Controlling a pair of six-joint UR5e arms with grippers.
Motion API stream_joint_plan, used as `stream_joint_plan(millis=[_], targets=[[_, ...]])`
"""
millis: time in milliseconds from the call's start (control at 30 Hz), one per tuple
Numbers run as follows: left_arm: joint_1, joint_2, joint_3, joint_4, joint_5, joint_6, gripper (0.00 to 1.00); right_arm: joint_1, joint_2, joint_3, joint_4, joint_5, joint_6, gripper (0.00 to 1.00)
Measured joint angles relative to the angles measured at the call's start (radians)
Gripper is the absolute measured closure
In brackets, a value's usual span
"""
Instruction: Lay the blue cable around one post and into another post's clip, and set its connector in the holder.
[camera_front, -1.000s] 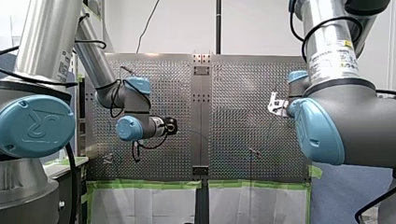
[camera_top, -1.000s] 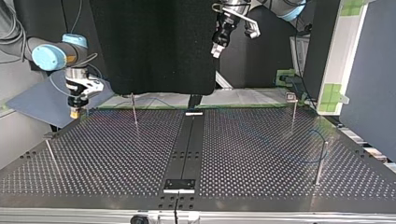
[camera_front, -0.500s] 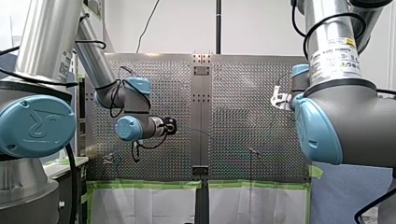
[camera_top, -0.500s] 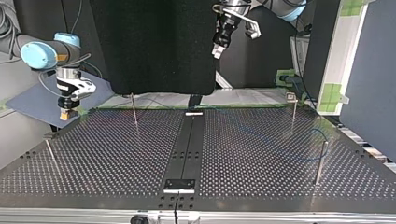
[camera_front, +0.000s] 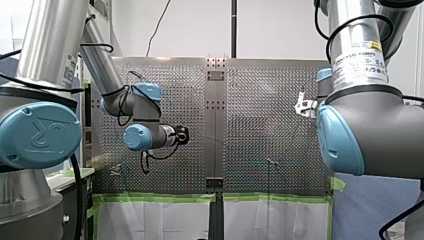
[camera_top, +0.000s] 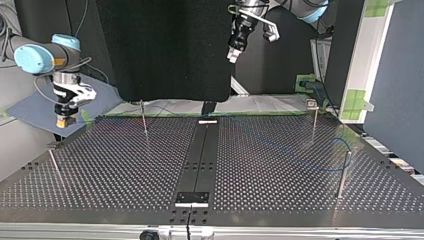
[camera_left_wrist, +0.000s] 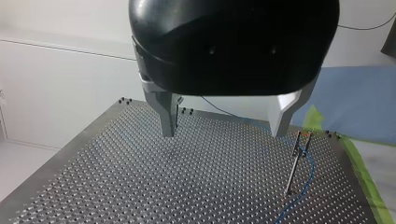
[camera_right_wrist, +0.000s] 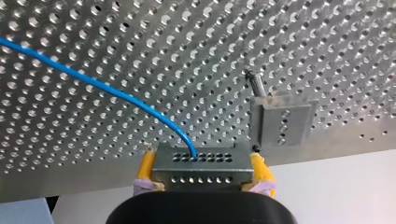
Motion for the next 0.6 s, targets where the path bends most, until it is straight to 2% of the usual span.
stream_joint_plan(millis=[133, 333, 600], targets=[[0.000, 0.000, 0.000, -0.002, 0.000, 0.000, 0.02, -0.007, 0.000, -0.015, 0.007, -0.006, -0.002, 1.00], [0.001, 0.000, 0.000, -0.016, -0.004, -0.005, 0.02, -0.018, -0.001, -0.044, 0.021, -0.041, -0.011, 1.00], [0.001, 0.000, 0.000, -0.041, -0.037, -0.009, 0.02, -0.040, -0.010, -0.084, 0.079, -0.104, -0.052, 1.00]])
